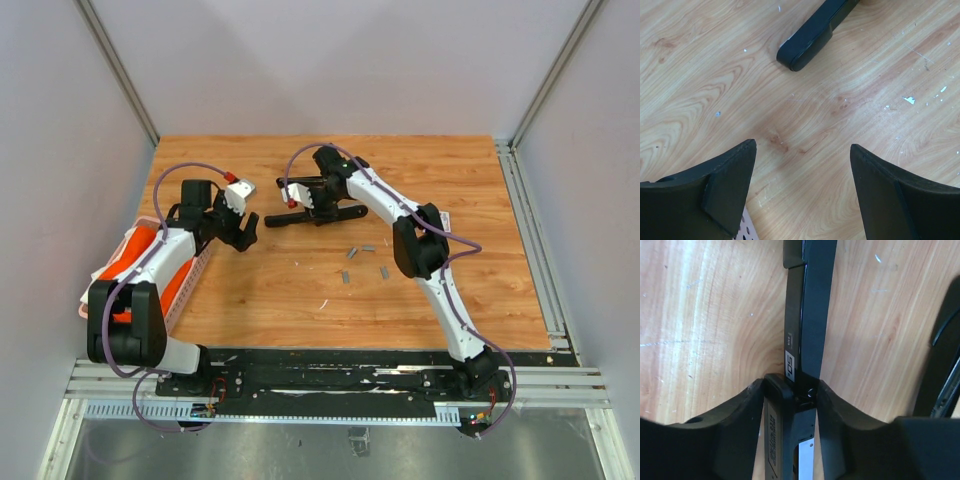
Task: Unload the staples from the stapler
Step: Adjust the stapler at the center of the board.
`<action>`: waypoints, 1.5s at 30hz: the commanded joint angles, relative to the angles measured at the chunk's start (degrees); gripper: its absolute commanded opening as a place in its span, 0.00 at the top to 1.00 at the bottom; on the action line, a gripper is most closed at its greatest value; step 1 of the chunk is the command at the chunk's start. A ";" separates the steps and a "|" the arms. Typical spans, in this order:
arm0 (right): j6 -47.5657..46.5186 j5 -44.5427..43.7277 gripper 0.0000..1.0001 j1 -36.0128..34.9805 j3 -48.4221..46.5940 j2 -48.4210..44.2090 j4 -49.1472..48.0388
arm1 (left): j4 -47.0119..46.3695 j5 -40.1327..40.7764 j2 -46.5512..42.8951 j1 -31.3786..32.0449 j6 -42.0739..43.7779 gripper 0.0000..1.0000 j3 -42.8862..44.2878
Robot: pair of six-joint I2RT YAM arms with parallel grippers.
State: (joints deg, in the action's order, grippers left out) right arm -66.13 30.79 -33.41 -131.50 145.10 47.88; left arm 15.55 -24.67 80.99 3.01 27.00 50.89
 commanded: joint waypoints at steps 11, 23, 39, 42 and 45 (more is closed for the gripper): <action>4.14 -9.22 0.77 -1.45 10.67 -5.90 -9.22 | -2.98 0.17 -2.72 -0.56 0.45 0.19 -2.06; 3.84 -29.96 0.84 -6.30 37.73 -16.60 -38.22 | -4.61 3.01 -3.25 -0.63 -0.77 0.19 -2.23; 6.78 -45.29 0.84 -9.32 54.28 -19.54 -63.28 | -7.69 3.83 -1.27 -0.67 -2.85 0.18 0.29; 6.48 -47.98 0.84 -9.80 56.59 -19.22 -69.02 | -9.31 4.20 -0.33 -0.64 -3.54 0.18 0.73; 7.35 -48.93 0.83 -10.14 57.15 -18.95 -70.60 | -11.18 4.47 0.91 -0.63 -4.62 0.18 0.92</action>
State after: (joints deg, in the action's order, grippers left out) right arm -61.01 -14.00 -42.59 -76.25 124.66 -19.88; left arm 8.64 -20.78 80.25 2.74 24.10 49.93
